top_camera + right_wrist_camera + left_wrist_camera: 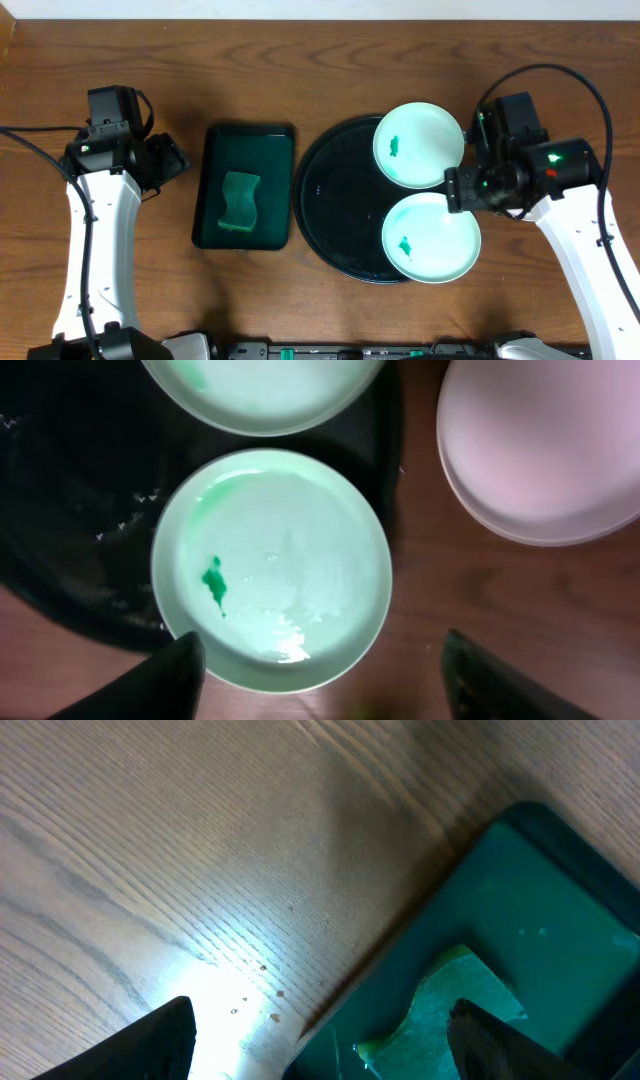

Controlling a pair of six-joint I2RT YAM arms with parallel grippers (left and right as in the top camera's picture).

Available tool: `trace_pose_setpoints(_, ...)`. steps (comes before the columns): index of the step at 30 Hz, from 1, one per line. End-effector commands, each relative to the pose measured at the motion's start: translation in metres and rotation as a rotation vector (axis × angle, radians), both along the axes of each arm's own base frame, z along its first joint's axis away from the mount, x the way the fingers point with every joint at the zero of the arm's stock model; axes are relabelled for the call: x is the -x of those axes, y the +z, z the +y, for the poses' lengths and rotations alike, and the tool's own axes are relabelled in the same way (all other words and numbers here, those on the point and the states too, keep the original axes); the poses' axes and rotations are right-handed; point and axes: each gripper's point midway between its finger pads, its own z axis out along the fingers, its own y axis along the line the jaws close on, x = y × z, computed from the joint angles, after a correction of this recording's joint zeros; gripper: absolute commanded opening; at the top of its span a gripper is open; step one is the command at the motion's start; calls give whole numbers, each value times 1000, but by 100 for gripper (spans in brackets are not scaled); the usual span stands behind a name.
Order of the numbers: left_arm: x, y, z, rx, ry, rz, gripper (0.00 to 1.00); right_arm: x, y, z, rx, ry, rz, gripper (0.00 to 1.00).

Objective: Clean dirty plates on tray and stack at the side
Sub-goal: 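Grasp the lower pale green plate rim with the right gripper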

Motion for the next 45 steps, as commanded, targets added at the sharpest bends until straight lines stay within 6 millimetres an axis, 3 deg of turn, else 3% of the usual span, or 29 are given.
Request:
trace_pose_setpoints(1, -2, 7, 3, -10, 12, -15, 81, 10, -16, -19, 25, -84, 50, 68)
trace_pose_setpoints(4, -2, 7, 3, -10, 12, -15, 81, 20, -32, -31, 45, -145, 95, 68)
trace_pose_setpoints(10, -2, 7, 3, -10, 12, -15, 81, 32, -54, -35, 46, -212, 146, 63)
trace_pose_setpoints(16, -2, 7, 3, -10, 12, -15, 81, 34, -79, -36, 36, -278, 148, 48)
trace_pose_setpoints(22, -2, 7, 3, -10, 12, -15, 81, 47, -107, -31, 6, -305, 184, 45)
trace_pose_setpoints(30, -1, 6, 3, -9, 12, -14, 81, 66, -138, -33, 9, -339, 227, 29)
trace_pose_setpoints(33, -2, 7, 3, -10, 12, -15, 81, 67, -146, -23, -51, -332, 231, 12)
trace_pose_setpoints(36, -1, 6, 3, -9, 12, -14, 81, 66, -145, -8, -138, -320, 241, 1)
trace_pose_setpoints(42, -1, 6, 3, -9, 12, -14, 81, 53, -125, 53, -497, -241, 254, 1)
trace_pose_setpoints(45, -2, 7, 3, -10, 12, -15, 81, 42, -117, 68, -584, -252, 228, 1)
